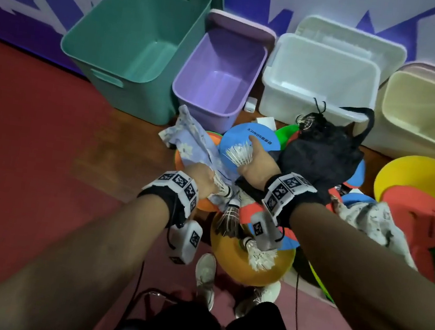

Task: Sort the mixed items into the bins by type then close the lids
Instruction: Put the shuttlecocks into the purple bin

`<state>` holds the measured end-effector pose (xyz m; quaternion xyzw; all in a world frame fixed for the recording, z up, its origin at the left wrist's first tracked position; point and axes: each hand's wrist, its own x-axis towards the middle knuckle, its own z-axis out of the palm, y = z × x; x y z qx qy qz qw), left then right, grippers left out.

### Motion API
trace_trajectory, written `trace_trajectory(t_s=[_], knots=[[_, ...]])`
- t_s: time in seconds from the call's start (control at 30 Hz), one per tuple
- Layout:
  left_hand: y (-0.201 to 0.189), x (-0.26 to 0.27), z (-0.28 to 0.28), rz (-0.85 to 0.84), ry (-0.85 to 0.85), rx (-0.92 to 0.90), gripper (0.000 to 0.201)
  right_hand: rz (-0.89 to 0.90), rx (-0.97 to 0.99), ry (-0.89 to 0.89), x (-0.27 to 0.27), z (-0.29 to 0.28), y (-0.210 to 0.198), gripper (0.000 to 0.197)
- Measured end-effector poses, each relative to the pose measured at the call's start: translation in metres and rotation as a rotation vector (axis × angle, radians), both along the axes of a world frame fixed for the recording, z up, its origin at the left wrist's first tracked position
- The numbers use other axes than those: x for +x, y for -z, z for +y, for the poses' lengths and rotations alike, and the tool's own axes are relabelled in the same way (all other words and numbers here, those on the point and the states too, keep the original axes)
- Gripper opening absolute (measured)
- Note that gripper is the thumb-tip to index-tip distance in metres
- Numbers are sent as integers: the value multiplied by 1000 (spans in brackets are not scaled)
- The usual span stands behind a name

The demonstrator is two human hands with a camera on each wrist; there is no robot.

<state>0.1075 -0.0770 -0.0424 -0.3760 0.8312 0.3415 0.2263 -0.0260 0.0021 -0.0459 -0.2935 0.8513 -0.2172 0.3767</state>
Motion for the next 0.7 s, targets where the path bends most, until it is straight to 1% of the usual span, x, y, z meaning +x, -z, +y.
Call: trace_trajectory(t_s=[0.07,0.13,0.17,0.2,0.23,0.3,0.33,0.4,0.43,0.47,0.57,0.63,0.7], knots=[[0,-3,2,18,-19,-22,19,-23,-17,50,-6,8,-2,80],[3,-3,4,104,-105,-43,17,-81,-50,109,-7,17,-4,69],[5,-1,6,165,-160,-43,18,-115,-70,141,-7,21,-5,63],[6,2,8,213,-195,-40,26,-142,-87,173,-7,25,-5,59],[7,5,12,251,-193,-31,29,-162,-97,190,-7,31,-7,57],[12,9,22,297,-190,-25,22,-179,-111,174,-6,44,-8,58],[12,10,26,307,-216,-17,22,-176,-120,141,-5,50,-8,62],[12,13,40,268,-247,-11,19,-130,-126,32,-3,65,-9,75],[10,14,46,233,-230,-20,22,-98,-128,-12,-2,72,-8,79],[9,14,54,193,-196,-25,31,-71,-146,-38,-1,81,-6,79],[10,16,74,135,-113,-68,58,-75,-180,-34,3,101,0,69],[16,18,85,100,-104,-85,67,-96,-181,-23,5,113,4,62],[20,18,94,74,-109,-91,70,-106,-181,-35,7,125,6,58]])
